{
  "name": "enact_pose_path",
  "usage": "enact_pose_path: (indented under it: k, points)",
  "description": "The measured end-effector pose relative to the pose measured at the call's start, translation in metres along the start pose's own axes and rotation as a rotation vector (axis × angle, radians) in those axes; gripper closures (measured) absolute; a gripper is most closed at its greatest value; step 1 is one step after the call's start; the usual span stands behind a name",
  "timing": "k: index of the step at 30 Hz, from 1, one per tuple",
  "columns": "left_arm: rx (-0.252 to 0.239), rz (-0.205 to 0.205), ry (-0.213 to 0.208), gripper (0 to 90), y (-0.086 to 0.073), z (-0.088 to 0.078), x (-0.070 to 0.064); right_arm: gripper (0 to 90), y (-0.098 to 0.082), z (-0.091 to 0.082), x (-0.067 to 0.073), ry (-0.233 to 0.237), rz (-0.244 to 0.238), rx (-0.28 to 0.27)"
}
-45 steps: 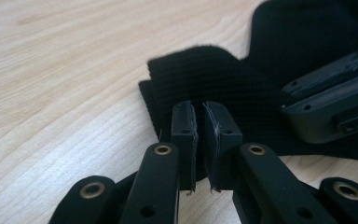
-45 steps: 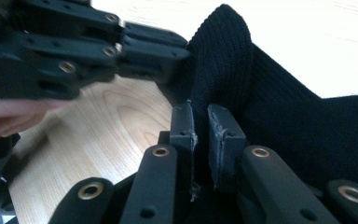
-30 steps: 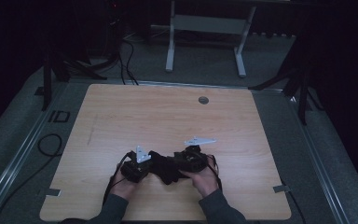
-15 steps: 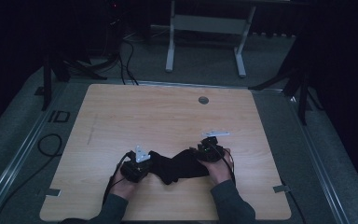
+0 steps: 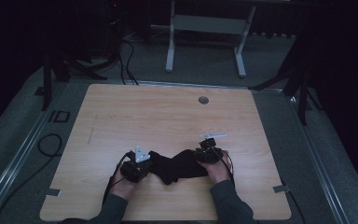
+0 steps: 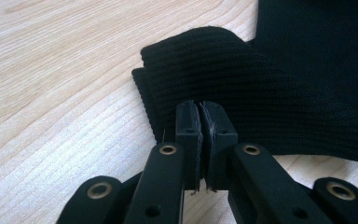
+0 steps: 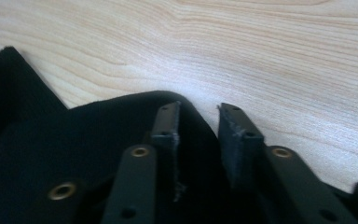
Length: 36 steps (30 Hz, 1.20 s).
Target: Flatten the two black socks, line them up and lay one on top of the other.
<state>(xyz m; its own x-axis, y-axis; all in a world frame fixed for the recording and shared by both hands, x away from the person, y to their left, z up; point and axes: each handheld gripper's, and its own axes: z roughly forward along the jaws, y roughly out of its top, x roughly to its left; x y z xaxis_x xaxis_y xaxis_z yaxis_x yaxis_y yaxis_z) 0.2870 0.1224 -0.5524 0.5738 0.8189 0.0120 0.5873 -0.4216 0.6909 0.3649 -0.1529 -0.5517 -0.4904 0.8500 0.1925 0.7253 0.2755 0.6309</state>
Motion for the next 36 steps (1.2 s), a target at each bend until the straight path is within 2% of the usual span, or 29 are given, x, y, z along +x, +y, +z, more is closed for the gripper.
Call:
enact_pose_path:
  k: [5, 11, 14, 16, 18, 22, 29, 36]
  points:
    - [0.0, -0.003, -0.005, 86.5, 0.0, 0.0, 0.0, 82.7, -0.001, -0.002, 0.004, 0.012, -0.004, -0.003]
    - [0.0, -0.002, -0.005, 86.5, 0.0, 0.0, 0.0, 84.6, 0.0, -0.013, 0.007, 0.023, -0.009, -0.04]
    - [-0.001, -0.003, -0.005, 86.5, 0.0, 0.0, 0.0, 85.0, -0.001, -0.026, 0.009, 0.046, 0.001, -0.081]
    - [-0.001, -0.002, -0.003, 86.5, 0.0, 0.0, 0.0, 85.1, -0.001, -0.029, 0.01, 0.051, 0.001, -0.089]
    - [-0.001, -0.001, -0.003, 86.5, 0.0, 0.0, 0.0, 85.5, -0.003, -0.041, 0.014, 0.064, -0.007, -0.119]
    - [-0.003, -0.005, -0.003, 86.5, 0.0, 0.0, 0.0, 85.8, -0.005, -0.054, 0.018, 0.065, -0.02, -0.141]
    - [-0.003, -0.004, -0.003, 86.5, 0.0, 0.0, 0.0, 85.8, -0.011, -0.075, 0.01, 0.03, -0.009, -0.17]
    - [0.0, -0.001, -0.003, 86.5, 0.0, 0.0, 0.0, 85.7, -0.021, -0.088, -0.008, -0.009, 0.03, -0.184]
